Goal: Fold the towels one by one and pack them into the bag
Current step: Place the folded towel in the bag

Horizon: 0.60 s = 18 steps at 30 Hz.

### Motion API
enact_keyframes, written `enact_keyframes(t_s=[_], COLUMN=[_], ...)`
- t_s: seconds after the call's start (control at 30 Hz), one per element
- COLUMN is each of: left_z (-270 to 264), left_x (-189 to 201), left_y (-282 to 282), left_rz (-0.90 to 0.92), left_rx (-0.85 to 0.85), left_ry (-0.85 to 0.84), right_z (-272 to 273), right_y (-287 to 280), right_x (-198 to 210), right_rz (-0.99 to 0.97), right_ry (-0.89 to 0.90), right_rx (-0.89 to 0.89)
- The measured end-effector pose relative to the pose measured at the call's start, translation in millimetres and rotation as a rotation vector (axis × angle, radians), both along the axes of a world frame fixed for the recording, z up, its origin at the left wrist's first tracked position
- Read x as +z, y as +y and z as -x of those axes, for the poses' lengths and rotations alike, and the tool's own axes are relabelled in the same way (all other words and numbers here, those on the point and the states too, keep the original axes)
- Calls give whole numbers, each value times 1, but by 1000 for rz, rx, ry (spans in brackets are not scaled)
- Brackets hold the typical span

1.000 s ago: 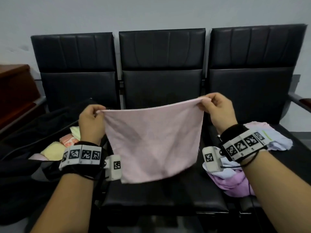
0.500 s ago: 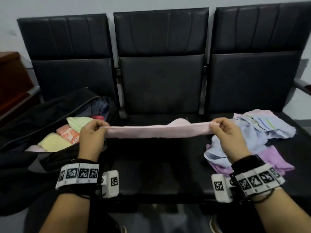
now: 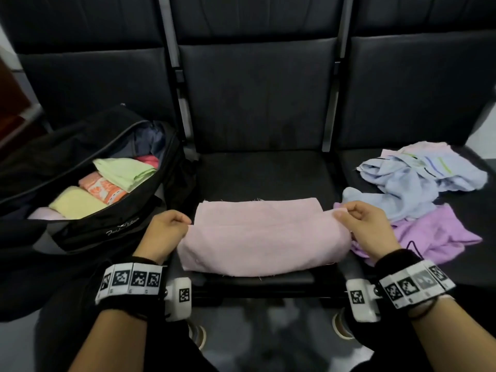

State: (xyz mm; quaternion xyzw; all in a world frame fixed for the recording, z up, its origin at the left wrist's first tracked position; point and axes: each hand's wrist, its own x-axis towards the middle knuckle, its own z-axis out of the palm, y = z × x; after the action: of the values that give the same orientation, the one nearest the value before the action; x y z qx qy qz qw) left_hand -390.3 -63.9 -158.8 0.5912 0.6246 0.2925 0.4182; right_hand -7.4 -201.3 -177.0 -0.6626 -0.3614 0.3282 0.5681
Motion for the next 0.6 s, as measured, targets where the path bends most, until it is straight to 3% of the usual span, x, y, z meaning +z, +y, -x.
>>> enact_keyframes(t_s=[0.4, 0.5, 0.6], left_z=[-29, -42, -38], left_x=[-31, -47, -73], left_y=[75, 82, 66], left_rz=[-126, -64, 76], left_rx=[52, 84, -2], left_ry=[21, 53, 170], right_z=[-19, -24, -24], right_y=[76, 89, 81], right_x=[-12, -29, -57], right_rz=[103, 270, 512], right_ry=[-265, -383, -520], right_rx=[-167, -170, -5])
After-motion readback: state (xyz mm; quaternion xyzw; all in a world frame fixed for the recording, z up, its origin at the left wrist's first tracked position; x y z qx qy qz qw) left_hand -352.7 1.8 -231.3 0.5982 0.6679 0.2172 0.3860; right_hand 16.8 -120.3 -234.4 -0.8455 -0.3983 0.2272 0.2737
